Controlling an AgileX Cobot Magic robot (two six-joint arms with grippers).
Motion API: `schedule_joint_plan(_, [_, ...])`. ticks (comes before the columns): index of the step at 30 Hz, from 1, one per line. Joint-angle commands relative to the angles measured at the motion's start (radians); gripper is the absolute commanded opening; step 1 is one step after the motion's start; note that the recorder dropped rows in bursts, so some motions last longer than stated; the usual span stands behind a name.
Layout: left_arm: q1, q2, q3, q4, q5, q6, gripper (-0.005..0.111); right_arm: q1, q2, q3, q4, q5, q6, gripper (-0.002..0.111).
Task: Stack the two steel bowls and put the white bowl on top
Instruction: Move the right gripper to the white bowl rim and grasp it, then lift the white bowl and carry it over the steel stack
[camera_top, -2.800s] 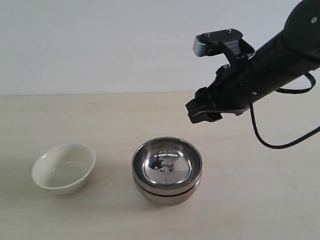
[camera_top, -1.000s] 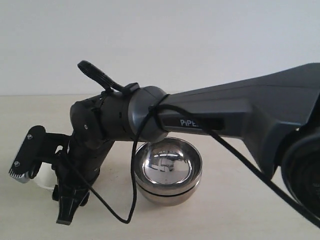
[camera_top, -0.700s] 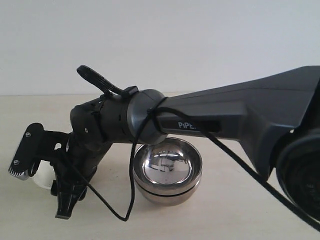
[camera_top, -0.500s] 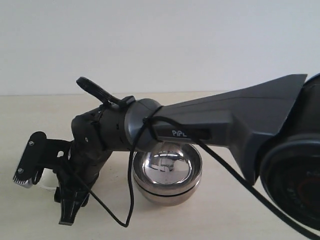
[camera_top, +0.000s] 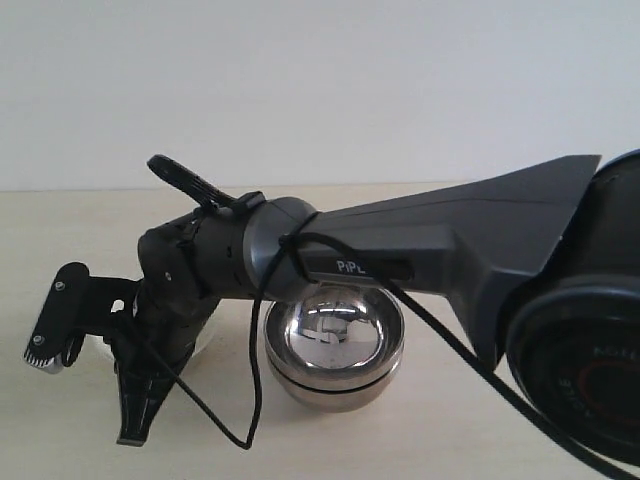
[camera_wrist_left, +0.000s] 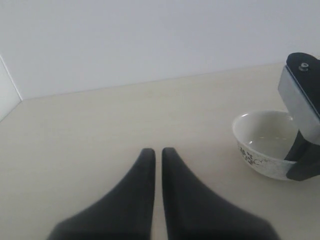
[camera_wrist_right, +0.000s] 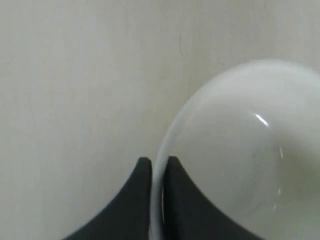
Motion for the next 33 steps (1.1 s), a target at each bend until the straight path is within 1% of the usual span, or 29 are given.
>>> schedule_joint_plan(1, [0.003,-0.004,0.003,-0.008,-0.008,-0.01,0.004,-0.001,-0.005,-0.071,-0.031,0.119,0.033,0.0])
schedule_joint_plan(6, [0.003,-0.004,0.003,-0.008,-0.008,-0.01,0.004,-0.001,-0.009,-0.141,-0.077,0.239,0.068,0.0])
schedule_joint_plan(15, [0.003,-0.004,0.003,-0.008,-0.008,-0.01,0.004,-0.001,-0.097,-0.152,-0.154,0.26,0.153,0.0])
schedule_joint_plan(20, [0.003,-0.004,0.003,-0.008,-0.008,-0.01,0.004,-0.001,-0.166,-0.152,-0.172,0.299,0.173,0.0])
schedule_joint_plan(25, [0.003,-0.004,0.003,-0.008,-0.008,-0.01,0.004,-0.001,-0.227,-0.152,-0.23,0.341,0.223,0.0])
schedule_joint_plan(29, [0.003,-0.004,0.003,-0.008,-0.008,-0.01,0.004,-0.007,-0.265,-0.151,-0.23,0.358,0.265,0.0])
schedule_joint_plan(33, [0.003,-0.004,0.003,-0.008,-0.008,-0.01,0.004,-0.025,-0.291,-0.151,-0.232,0.414,0.31,0.0])
